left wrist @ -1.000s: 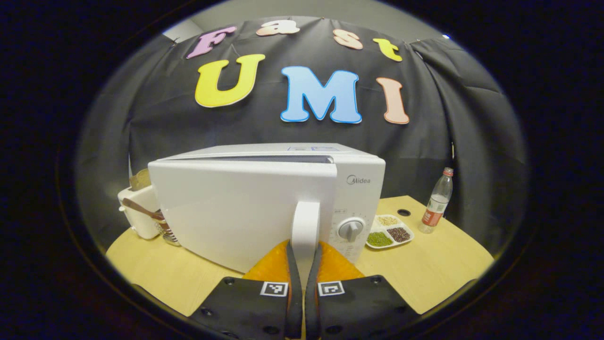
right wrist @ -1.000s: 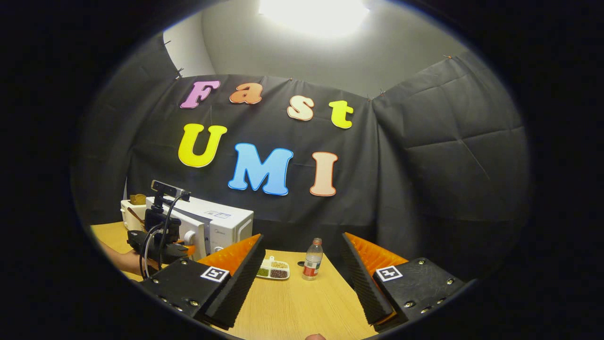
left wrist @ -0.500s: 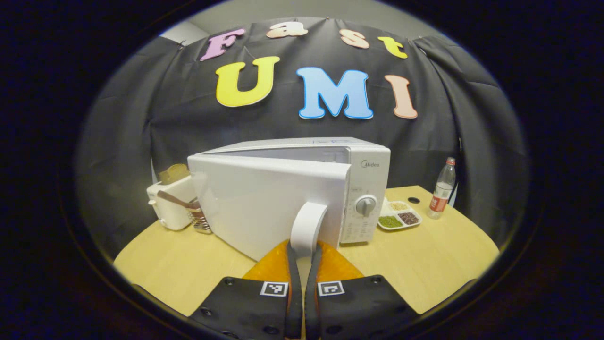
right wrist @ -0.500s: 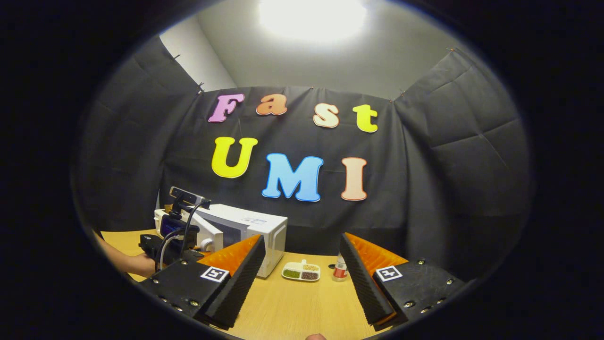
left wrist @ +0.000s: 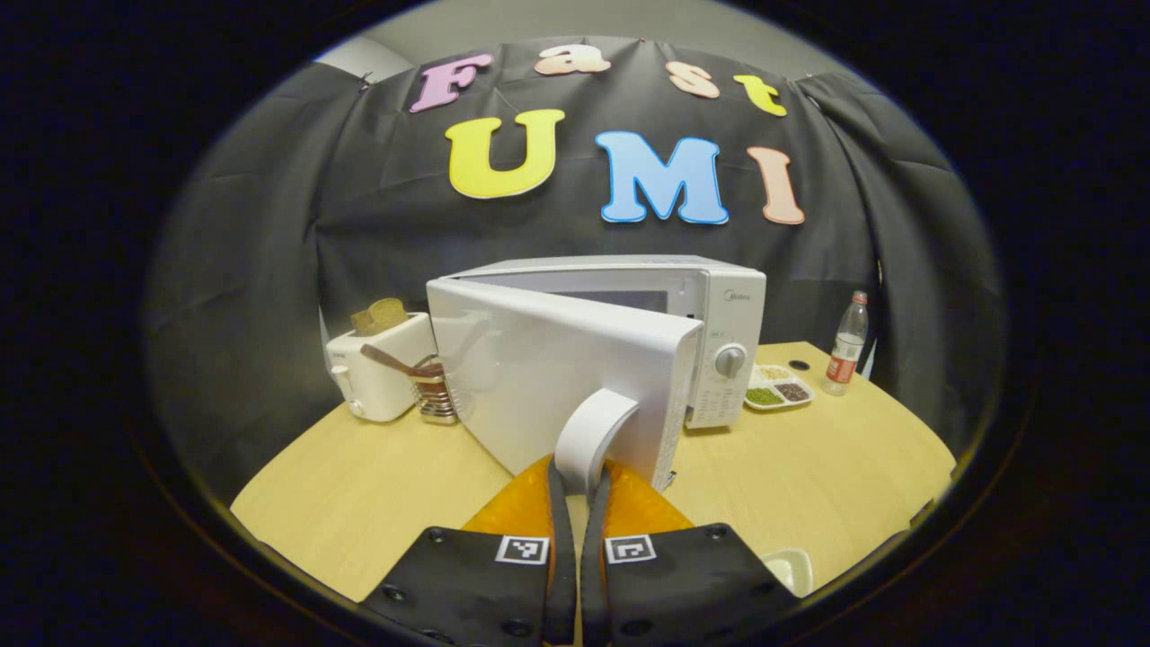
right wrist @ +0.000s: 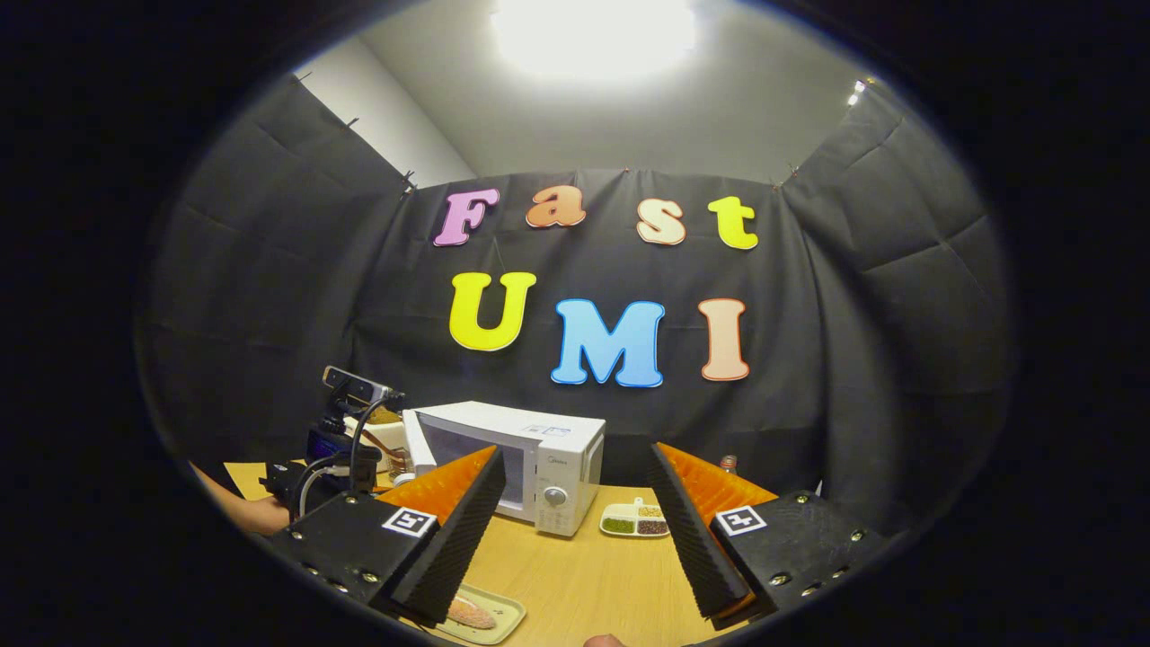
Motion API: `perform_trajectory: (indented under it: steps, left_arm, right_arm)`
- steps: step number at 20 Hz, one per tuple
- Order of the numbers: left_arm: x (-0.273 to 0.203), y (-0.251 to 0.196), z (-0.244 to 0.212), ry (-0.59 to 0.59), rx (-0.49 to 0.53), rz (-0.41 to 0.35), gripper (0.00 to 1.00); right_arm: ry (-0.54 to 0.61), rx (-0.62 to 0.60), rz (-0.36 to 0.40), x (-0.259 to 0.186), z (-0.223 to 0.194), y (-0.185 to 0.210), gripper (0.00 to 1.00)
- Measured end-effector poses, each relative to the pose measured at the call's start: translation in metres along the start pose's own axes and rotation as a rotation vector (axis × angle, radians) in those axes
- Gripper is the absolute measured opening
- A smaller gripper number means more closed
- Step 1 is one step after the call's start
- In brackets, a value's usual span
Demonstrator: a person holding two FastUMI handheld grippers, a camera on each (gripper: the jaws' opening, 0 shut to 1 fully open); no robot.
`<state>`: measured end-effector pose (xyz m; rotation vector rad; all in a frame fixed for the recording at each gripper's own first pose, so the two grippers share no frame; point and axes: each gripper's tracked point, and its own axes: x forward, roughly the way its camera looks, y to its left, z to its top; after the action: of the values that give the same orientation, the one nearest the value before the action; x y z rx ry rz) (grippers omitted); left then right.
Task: Open the microwave oven with the left hand, put the food in, and close the microwave oven.
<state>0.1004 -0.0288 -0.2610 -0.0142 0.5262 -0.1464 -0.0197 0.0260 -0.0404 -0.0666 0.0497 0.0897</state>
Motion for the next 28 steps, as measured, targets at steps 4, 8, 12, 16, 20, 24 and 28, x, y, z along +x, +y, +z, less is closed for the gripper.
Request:
perform_trajectory:
  steps: [4,8,12,16,20,24,28]
  left_arm:
    - [-0.02,0.035,-0.009,-0.003,-0.002,-0.014,0.09]
    - [-0.036,0.077,-0.017,-0.005,-0.009,-0.008,0.09]
    - [-0.045,0.113,-0.023,-0.005,-0.005,-0.007,0.08]
    - [-0.052,0.149,-0.028,-0.007,0.004,-0.003,0.08]
    - [-0.054,0.185,-0.031,-0.013,-0.029,-0.007,0.1]
    - [-0.054,0.195,-0.032,-0.025,-0.032,-0.037,0.1]
    - [-0.06,0.204,-0.035,-0.027,-0.056,-0.031,0.17]
  right_arm:
    - [0.002,-0.007,-0.001,0.002,0.004,0.038,0.97]
    - [0.007,-0.018,-0.009,-0.002,0.008,0.069,0.97]
    - [0.017,-0.007,-0.016,0.0,0.008,0.097,0.97]
    - [0.012,0.01,-0.026,0.002,0.01,0.123,0.97]
    - [0.017,0.003,-0.03,0.003,0.007,0.147,0.97]
    - [0.036,-0.009,-0.038,0.009,0.003,0.16,0.97]
    - [0.046,-0.034,-0.024,0.014,0.003,0.163,0.97]
